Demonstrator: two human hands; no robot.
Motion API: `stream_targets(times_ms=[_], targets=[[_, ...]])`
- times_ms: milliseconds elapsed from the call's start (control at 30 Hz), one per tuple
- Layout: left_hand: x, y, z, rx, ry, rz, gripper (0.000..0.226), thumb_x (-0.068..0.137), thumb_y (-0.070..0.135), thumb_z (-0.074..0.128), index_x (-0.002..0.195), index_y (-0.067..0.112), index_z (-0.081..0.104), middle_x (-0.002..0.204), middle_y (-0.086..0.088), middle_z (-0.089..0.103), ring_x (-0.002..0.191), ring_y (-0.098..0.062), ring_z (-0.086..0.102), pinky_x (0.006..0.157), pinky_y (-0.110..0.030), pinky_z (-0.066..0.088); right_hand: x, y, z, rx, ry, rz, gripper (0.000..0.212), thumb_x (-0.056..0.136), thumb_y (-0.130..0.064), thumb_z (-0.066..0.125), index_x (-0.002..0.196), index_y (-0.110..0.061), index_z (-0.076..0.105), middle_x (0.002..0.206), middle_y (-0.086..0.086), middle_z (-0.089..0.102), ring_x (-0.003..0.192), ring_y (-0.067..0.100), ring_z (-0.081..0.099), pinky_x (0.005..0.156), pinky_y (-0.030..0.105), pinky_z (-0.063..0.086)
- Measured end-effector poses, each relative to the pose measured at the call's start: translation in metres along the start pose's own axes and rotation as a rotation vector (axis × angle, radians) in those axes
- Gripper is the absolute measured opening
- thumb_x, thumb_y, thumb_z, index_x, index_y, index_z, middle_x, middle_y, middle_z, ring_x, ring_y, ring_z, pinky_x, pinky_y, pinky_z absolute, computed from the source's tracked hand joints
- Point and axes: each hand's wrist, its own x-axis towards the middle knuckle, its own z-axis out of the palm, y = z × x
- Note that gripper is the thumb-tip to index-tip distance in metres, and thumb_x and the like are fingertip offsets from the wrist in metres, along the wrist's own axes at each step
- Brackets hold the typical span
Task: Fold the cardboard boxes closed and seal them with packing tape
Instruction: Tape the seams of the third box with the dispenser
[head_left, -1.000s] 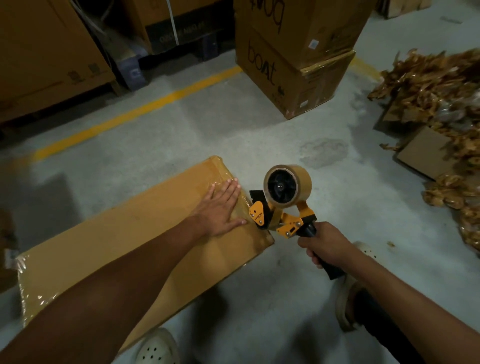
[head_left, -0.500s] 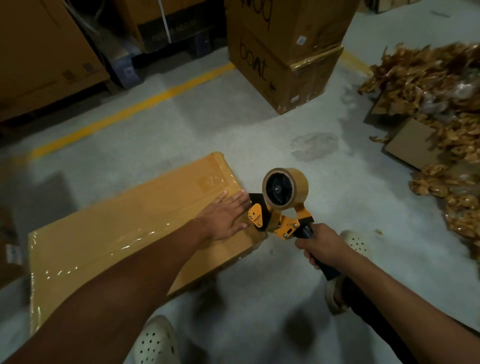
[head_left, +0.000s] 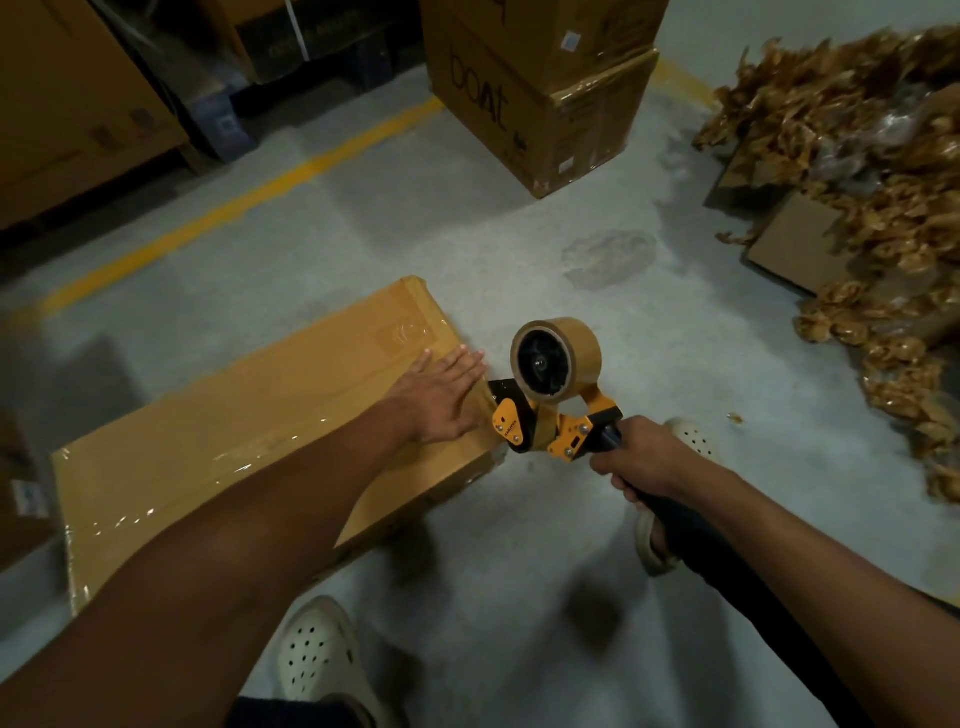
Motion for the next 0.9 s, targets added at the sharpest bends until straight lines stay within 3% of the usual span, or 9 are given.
stream_targets(times_ms=[67, 133, 267, 333, 667, 900], targets=[[-0.004, 0.015, -0.001, -0.018, -0.022, -0.006, 0.115, 0.078, 0.090, 0.029, 0.158, 0.014, -0.006, 0.164, -0.004, -0.017, 0.151, -0.021, -0.017, 0.121, -0.058, -0.003, -0.001, 0.001, -0.001, 0.001, -0.003, 0.012, 0.011, 0.086, -0.014, 0.065, 0.092, -0.007, 0.060, 0.063, 0.010, 0.059, 0.049, 0.020, 0.055, 0.050, 0.030, 0.049], [-0.010, 0.027, 0.007, 0.014, -0.017, 0.098, 0.126, 0.070, 0.094, 0.036, 0.158, 0.014, -0.005, 0.162, -0.005, -0.019, 0.150, -0.024, -0.020, 0.120, -0.058, -0.008, -0.001, 0.001, -0.003, -0.003, -0.010, 0.027, 0.010, 0.087, -0.014, 0.065, 0.092, -0.007, 0.059, 0.064, 0.011, 0.059, 0.050, 0.020, 0.055, 0.051, 0.031, 0.049], [-0.014, 0.032, 0.022, 0.015, 0.094, 0.160, 0.107, 0.077, 0.072, 0.055, 0.158, 0.015, 0.013, 0.166, -0.009, -0.003, 0.149, -0.021, -0.020, 0.122, -0.057, -0.002, -0.001, 0.000, -0.006, 0.002, -0.037, 0.037, 0.009, 0.085, -0.011, 0.065, 0.090, -0.006, 0.059, 0.064, 0.011, 0.059, 0.051, 0.021, 0.055, 0.052, 0.032, 0.049], [-0.013, 0.031, 0.025, -0.032, 0.141, 0.151, 0.098, 0.077, 0.064, 0.054, 0.156, 0.015, 0.021, 0.166, -0.011, 0.005, 0.149, -0.019, -0.018, 0.122, -0.057, 0.001, 0.000, 0.001, -0.006, 0.017, -0.053, 0.044, 0.008, 0.085, -0.010, 0.065, 0.088, -0.005, 0.059, 0.062, 0.011, 0.058, 0.050, 0.021, 0.054, 0.052, 0.032, 0.048], [-0.011, 0.029, 0.028, -0.087, 0.154, 0.142, 0.088, 0.078, 0.058, 0.061, 0.151, 0.017, 0.036, 0.166, -0.007, 0.004, 0.152, -0.021, -0.010, 0.121, -0.058, 0.000, -0.009, 0.001, -0.007, 0.002, -0.074, 0.048, 0.010, 0.087, -0.011, 0.064, 0.093, -0.005, 0.059, 0.061, 0.009, 0.058, 0.047, 0.017, 0.053, 0.046, 0.027, 0.047], [-0.009, 0.030, 0.027, -0.068, 0.147, 0.130, 0.088, 0.079, 0.060, 0.061, 0.151, 0.016, 0.037, 0.166, -0.009, 0.008, 0.153, -0.023, -0.008, 0.122, -0.058, 0.000, -0.013, -0.002, -0.007, -0.042, -0.074, 0.057, 0.008, 0.088, -0.010, 0.063, 0.093, -0.006, 0.059, 0.064, 0.011, 0.058, 0.047, 0.018, 0.052, 0.047, 0.027, 0.047]])
